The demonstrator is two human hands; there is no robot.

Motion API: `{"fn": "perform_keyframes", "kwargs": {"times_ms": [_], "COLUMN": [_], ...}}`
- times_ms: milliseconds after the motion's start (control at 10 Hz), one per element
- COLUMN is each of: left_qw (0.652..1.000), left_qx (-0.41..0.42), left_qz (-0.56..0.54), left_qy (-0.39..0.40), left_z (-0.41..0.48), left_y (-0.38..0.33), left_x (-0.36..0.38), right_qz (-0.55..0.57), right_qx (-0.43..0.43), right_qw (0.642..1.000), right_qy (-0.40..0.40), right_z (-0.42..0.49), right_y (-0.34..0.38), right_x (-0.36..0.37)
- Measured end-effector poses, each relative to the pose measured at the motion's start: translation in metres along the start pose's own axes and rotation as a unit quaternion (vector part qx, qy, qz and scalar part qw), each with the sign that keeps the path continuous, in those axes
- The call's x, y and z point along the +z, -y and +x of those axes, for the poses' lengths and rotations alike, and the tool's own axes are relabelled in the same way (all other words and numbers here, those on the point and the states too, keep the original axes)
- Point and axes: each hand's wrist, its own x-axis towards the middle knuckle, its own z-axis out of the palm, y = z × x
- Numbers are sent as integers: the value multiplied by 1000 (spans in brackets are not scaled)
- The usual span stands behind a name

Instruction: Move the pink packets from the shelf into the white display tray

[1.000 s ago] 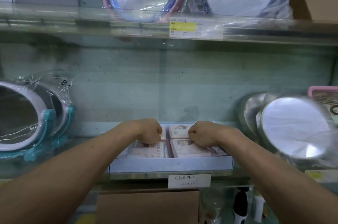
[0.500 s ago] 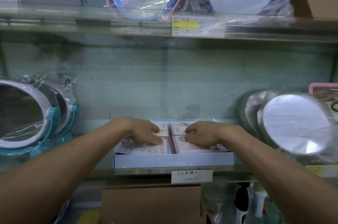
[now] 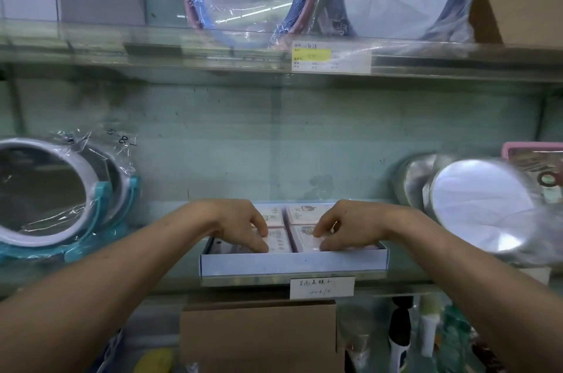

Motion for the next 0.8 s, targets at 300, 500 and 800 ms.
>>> {"fn": "perform_keyframes", "kwargs": {"times_ms": [300, 500, 800], "left_qw": [999, 998, 899], "left_qx": [-4, -9, 119], "left_qz": [-12, -32, -147], "left_qy": [-46, -57, -396], "left_z": [3, 8, -77], "left_y": [9, 16, 58], "left_x": [3, 11, 92], "right_qz": [-10, -25, 59], "right_qx": [27, 50, 0], "right_qw": [1000, 998, 978], "right_qy": [-2, 8, -201], "right_z": [-14, -16, -94], "right_y": [5, 15, 6], "right_x": [0, -2, 28]}}
